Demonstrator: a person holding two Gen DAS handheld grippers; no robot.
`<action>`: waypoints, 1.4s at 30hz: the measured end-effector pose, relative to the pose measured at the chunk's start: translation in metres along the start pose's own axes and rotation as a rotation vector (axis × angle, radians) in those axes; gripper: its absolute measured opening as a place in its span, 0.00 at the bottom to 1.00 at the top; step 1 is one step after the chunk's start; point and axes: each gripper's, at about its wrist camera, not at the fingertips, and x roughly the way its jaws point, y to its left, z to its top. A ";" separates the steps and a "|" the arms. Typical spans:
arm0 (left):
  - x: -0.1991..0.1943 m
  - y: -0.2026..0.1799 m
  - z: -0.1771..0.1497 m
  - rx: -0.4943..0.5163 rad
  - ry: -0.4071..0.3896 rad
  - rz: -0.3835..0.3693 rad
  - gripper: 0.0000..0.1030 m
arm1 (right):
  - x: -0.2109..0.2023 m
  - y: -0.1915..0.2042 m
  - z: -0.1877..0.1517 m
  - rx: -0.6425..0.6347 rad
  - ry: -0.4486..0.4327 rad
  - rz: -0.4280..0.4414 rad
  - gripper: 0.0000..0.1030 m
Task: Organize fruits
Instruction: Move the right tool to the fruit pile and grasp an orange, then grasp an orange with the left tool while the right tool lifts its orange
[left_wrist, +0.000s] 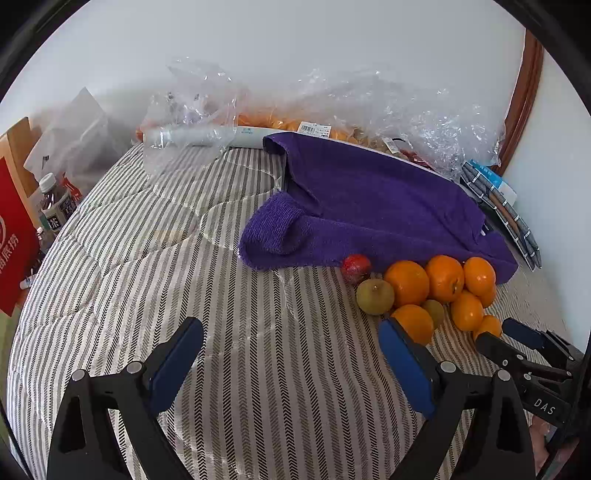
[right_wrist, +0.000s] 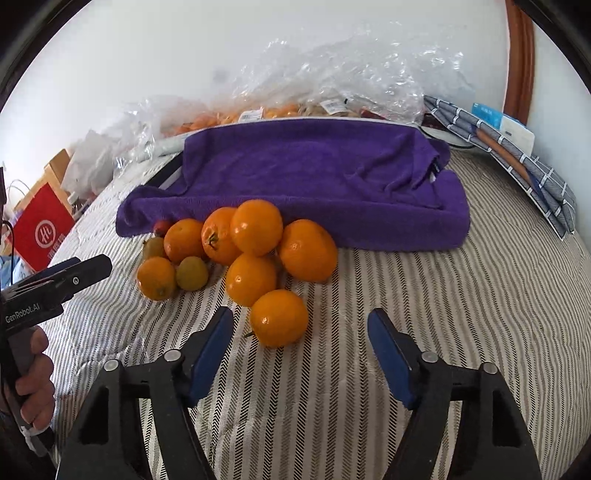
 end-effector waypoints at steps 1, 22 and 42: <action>0.002 0.000 0.000 0.002 0.004 0.002 0.92 | 0.002 0.001 0.001 -0.003 0.009 0.000 0.66; 0.007 0.010 -0.003 -0.050 0.048 -0.048 0.89 | 0.013 0.017 0.003 -0.066 0.025 0.021 0.36; 0.008 -0.067 -0.007 0.092 0.094 -0.174 0.58 | -0.011 -0.027 -0.012 -0.002 -0.007 0.050 0.32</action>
